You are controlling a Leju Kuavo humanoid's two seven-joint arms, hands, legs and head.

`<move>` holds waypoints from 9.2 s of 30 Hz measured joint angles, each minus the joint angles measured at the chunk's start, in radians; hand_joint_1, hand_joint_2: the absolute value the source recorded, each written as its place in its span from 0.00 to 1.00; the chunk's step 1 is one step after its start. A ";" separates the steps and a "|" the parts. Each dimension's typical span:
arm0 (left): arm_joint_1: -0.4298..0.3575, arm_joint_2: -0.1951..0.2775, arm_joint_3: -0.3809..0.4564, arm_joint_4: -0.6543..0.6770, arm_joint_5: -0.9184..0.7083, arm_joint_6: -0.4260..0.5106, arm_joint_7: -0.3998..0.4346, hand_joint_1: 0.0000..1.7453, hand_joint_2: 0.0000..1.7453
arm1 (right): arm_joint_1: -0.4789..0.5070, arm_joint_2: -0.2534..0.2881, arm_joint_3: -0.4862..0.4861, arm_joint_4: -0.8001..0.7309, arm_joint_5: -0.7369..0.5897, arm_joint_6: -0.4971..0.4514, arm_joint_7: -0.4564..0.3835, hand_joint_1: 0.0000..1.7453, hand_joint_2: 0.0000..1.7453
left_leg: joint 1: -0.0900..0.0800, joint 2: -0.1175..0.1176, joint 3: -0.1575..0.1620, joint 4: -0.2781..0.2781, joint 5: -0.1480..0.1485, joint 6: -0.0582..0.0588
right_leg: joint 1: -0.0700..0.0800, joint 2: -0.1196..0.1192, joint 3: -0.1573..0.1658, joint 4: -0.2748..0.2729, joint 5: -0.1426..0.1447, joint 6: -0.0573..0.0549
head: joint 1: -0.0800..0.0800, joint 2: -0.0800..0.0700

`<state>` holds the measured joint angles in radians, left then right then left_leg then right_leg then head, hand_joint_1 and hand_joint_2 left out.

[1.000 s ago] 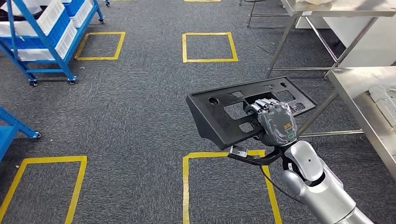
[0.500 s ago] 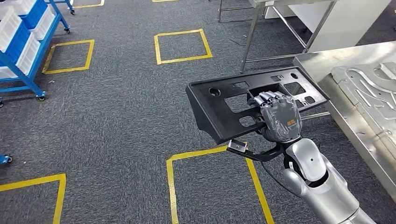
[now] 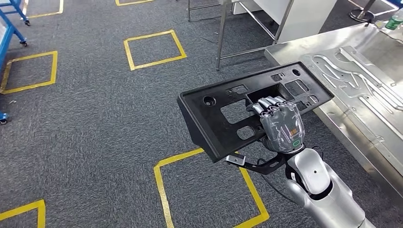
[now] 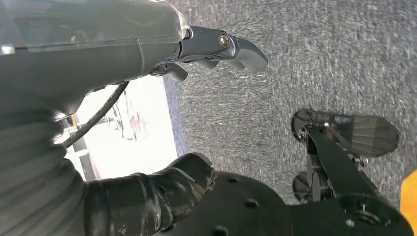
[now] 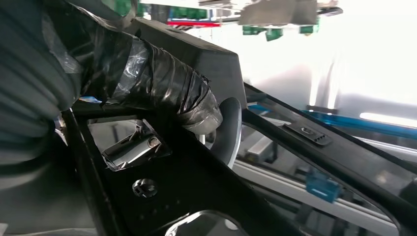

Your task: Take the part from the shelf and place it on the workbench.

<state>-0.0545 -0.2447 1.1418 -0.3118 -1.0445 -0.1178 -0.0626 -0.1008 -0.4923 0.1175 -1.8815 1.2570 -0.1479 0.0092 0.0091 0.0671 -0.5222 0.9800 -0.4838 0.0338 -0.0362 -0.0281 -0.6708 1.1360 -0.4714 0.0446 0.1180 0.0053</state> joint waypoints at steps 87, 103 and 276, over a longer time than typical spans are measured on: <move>-0.018 -0.009 0.041 0.012 -0.001 -0.011 -0.019 0.00 1.00 | -0.249 -0.130 -0.027 0.110 0.017 0.113 0.029 1.00 1.00 | 0.008 -0.059 -0.196 0.328 -0.118 -0.034 | 0.016 0.034 0.072 -0.086 -0.012 -0.059 | 0.002 0.000; -0.017 -0.009 0.046 0.012 -0.001 -0.014 -0.018 0.00 1.00 | -0.243 -0.130 -0.025 0.117 0.010 0.141 0.034 1.00 1.00 | -0.006 -0.067 -0.048 0.009 0.029 0.022 | 0.011 0.036 -0.045 0.141 -0.100 -0.008 | 0.004 0.000; -0.028 -0.027 0.121 0.020 0.087 0.012 0.016 0.00 0.00 | -0.213 0.116 -0.021 0.159 -0.420 0.340 0.043 0.00 0.00 | -0.004 -0.089 -0.118 0.046 0.080 0.006 | 0.015 0.030 0.199 -0.152 -0.064 -0.012 | 0.000 0.000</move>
<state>-0.0822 -0.2713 1.2631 -0.2922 -0.9575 -0.1057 -0.0462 -0.3142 -0.3764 0.0968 -1.7229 0.8369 0.1924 0.0522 0.0049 -0.0221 -0.6400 1.0260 -0.4037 0.0395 -0.0213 0.0020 -0.4723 0.9840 -0.5351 0.0321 0.1182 0.0053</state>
